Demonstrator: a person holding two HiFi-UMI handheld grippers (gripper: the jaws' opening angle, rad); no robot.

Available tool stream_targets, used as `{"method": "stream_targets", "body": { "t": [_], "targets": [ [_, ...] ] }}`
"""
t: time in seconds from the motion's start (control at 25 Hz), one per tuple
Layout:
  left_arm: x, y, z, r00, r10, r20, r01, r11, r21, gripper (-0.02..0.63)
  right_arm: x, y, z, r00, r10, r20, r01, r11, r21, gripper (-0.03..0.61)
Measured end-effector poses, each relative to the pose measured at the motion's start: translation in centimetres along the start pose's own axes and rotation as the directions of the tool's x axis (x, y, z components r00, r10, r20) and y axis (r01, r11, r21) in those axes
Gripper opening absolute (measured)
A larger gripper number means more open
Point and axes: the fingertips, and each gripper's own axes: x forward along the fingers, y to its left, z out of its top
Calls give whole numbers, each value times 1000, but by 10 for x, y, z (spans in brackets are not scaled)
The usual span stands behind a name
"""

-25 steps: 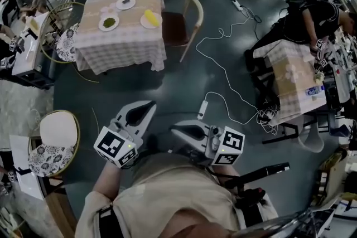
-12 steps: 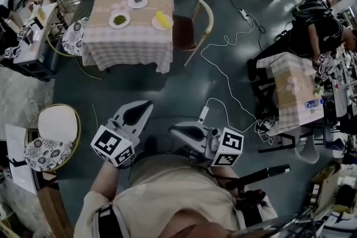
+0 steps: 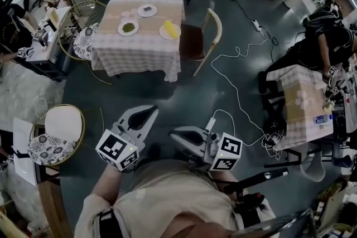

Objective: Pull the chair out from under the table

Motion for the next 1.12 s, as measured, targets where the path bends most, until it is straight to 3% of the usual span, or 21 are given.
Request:
{"method": "stream_targets", "body": {
  "t": [0.16, 0.4, 0.68, 0.96, 1.12],
  "targets": [
    [31, -14, 2, 999, 46, -16, -46, 999, -10, 5, -33, -8, 19, 998, 57, 19, -57, 998, 13, 11],
    [85, -40, 9, 997, 73, -31, -71, 996, 58, 5, -79, -29, 46, 995, 101, 18, -101, 995, -18, 11],
    [129, -65, 12, 992, 124, -28, -123, 992, 43, 5, -130, -50, 74, 981, 187, 43, -189, 981, 49, 11],
    [139, -52, 12, 975, 211, -65, -206, 975, 81, 5, -125, -73, 89, 971, 239, -16, -238, 969, 73, 11],
    [131, -29, 16, 972, 230, -44, -227, 972, 69, 5, -105, -83, 90, 971, 236, -41, -233, 970, 74, 12]
  ]
}}
